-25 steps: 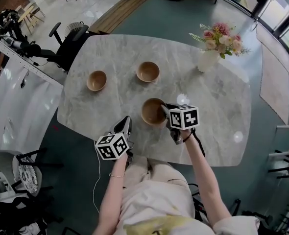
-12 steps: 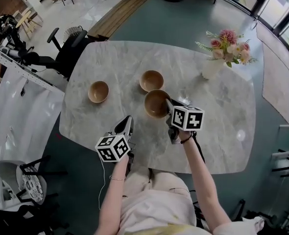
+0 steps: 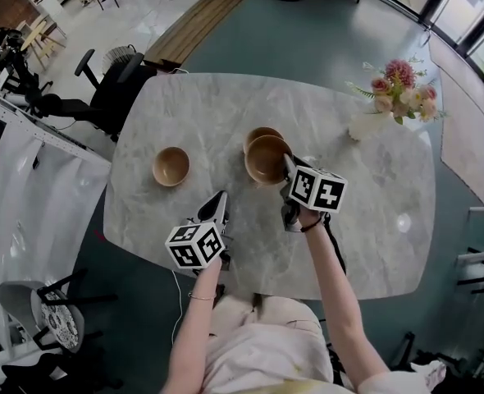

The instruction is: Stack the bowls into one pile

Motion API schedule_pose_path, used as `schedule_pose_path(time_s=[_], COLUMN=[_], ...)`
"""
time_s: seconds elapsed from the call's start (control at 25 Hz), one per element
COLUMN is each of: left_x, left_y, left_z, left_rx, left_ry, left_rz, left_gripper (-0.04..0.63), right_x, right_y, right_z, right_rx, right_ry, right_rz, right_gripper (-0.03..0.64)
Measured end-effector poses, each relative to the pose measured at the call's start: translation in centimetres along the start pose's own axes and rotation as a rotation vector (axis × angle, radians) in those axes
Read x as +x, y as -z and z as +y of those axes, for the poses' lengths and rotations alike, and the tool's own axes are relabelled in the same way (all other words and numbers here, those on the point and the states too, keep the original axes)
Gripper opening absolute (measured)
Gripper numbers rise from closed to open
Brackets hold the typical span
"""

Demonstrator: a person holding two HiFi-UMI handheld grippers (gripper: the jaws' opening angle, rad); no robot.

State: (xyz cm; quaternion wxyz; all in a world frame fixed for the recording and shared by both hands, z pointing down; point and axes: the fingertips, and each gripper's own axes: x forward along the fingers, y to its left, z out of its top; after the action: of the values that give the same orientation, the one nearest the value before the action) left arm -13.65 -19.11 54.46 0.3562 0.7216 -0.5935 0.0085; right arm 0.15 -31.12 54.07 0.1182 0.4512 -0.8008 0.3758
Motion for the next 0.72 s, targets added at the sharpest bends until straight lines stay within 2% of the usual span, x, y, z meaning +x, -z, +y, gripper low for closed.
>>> schedule_pose_path(time_s=[0.36, 0.72], left_x=[2.6, 4.1], left_y=[-0.4, 0.3], left_z=[1.5, 2.0], left_rx=[-0.002, -0.016], left_ry=[0.006, 0.021], left_rz=[0.035, 0.07], left_gripper=[0.0, 0.0], right_x=[3.2, 5.5], right_y=[-1.4, -1.2], right_z=[-1.6, -2.5], right_rx=[0.022, -0.072], right_ry=[0.098, 0.159], right_rz=[-0.014, 0.021], right_gripper=[0.028, 0.028])
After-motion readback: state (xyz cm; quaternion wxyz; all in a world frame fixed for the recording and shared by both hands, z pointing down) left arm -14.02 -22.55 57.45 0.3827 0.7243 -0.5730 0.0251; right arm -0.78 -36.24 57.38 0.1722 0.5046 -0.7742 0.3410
